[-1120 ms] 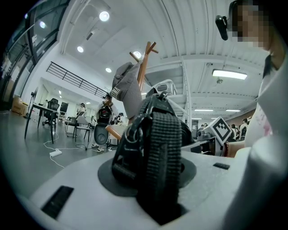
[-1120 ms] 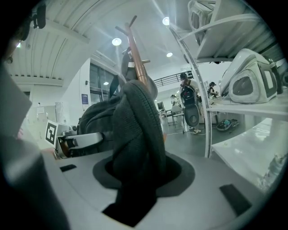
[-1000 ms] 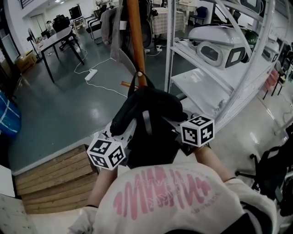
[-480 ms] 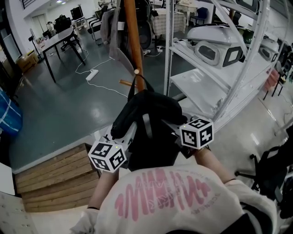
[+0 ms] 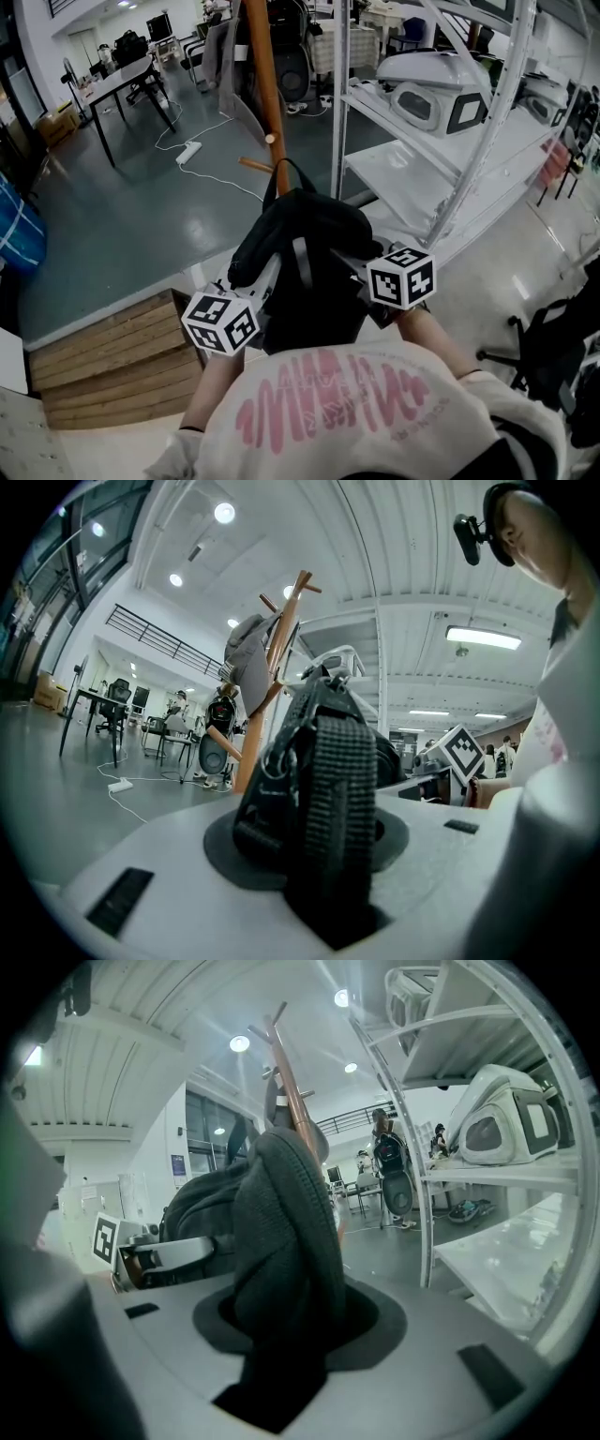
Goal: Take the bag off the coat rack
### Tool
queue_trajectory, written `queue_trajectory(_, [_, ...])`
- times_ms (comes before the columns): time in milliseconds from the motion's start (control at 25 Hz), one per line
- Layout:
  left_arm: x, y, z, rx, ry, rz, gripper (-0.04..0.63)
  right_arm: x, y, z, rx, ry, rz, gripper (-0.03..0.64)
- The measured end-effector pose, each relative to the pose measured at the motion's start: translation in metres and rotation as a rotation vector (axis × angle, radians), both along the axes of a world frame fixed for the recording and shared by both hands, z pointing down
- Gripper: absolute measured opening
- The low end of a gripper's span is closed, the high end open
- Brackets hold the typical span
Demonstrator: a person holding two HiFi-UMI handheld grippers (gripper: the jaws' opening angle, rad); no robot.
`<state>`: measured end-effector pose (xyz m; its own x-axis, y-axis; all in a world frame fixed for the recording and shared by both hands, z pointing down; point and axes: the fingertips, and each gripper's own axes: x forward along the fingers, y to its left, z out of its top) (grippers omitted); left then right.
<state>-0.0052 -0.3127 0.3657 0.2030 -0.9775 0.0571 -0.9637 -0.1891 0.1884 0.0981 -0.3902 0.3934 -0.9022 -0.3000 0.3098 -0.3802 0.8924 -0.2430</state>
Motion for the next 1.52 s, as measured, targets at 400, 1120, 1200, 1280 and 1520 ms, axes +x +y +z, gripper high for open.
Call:
queue_trajectory(400, [0.046,0.034,0.015,-0.016,-0.018,-0.008,0.127,0.046,0.035,0.018,-0.024,-0.025,-0.011,0.169])
queue_trajectory(1120, [0.125,0.095,0.057,-0.083,0.044,-0.057,0.127,0.122,0.091,0.061,-0.082,0.030,-0.045,0.175])
queue_trajectory(1200, [0.130,0.097,0.061,-0.085,0.052,-0.060,0.127,0.126,0.093,0.064,-0.083,0.036,-0.049,0.175])
queue_trajectory(1280, [0.134,0.099,0.064,-0.086,0.059,-0.062,0.127,0.130,0.094,0.066,-0.082,0.042,-0.053,0.173])
queue_trajectory(1520, [0.138,0.101,0.072,-0.089,0.072,-0.077,0.127,0.133,0.095,0.073,-0.080,0.052,-0.072,0.173])
